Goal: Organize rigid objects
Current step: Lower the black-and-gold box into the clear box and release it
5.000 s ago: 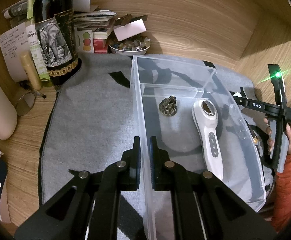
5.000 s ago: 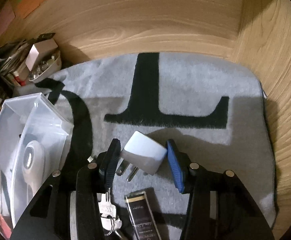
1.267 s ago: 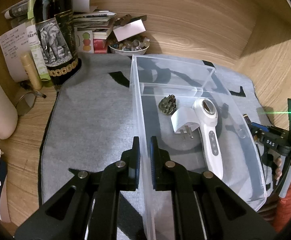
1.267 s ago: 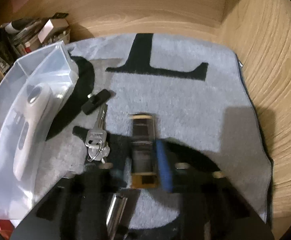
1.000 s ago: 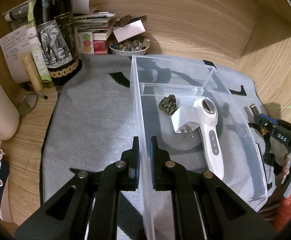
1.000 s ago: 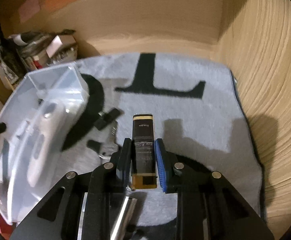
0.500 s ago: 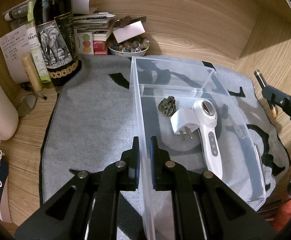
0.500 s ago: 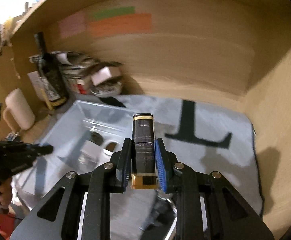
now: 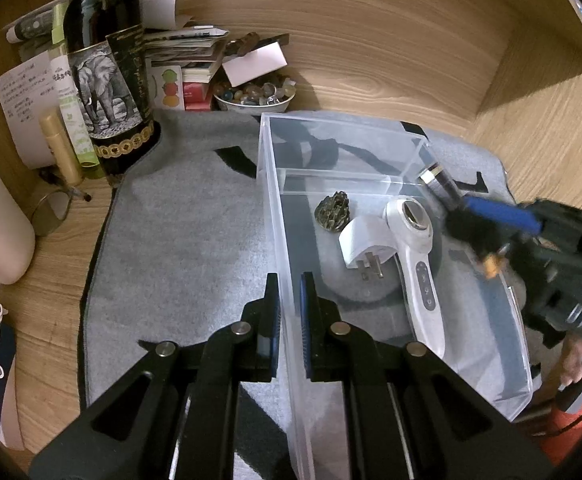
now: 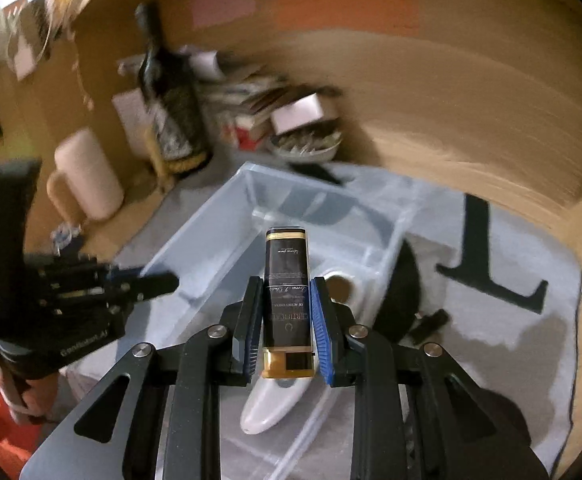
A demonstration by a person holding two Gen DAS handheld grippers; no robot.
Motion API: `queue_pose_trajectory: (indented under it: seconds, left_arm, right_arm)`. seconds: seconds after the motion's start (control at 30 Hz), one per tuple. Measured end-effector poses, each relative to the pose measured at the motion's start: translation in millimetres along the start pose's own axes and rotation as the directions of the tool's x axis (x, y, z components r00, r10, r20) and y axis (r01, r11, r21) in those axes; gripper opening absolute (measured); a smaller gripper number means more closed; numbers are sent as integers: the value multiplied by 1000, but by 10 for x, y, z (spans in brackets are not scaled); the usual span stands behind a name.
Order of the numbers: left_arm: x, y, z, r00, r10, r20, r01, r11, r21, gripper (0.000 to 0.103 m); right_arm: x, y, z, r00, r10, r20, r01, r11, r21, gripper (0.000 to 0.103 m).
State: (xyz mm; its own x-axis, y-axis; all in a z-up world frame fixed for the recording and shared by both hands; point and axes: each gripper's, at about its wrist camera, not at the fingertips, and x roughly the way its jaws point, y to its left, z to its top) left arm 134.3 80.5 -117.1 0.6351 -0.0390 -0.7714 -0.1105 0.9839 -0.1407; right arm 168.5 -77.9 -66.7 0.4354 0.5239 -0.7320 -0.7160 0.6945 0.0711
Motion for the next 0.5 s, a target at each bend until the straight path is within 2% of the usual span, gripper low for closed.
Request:
queue_pose_trajectory:
  seconds: [0.2,0.5]
  left_arm:
    - [-5,17,-4,1000,-10,1,10,1000,0,9]
    - [-18,19,-5,1000,-14,4,14,1000,9,9]
  right_arm:
    - [176,203,-30,996,33,-80,-39,996,-74,22]
    - [308,233,-63,991,27,-133,-37,997,-74,22]
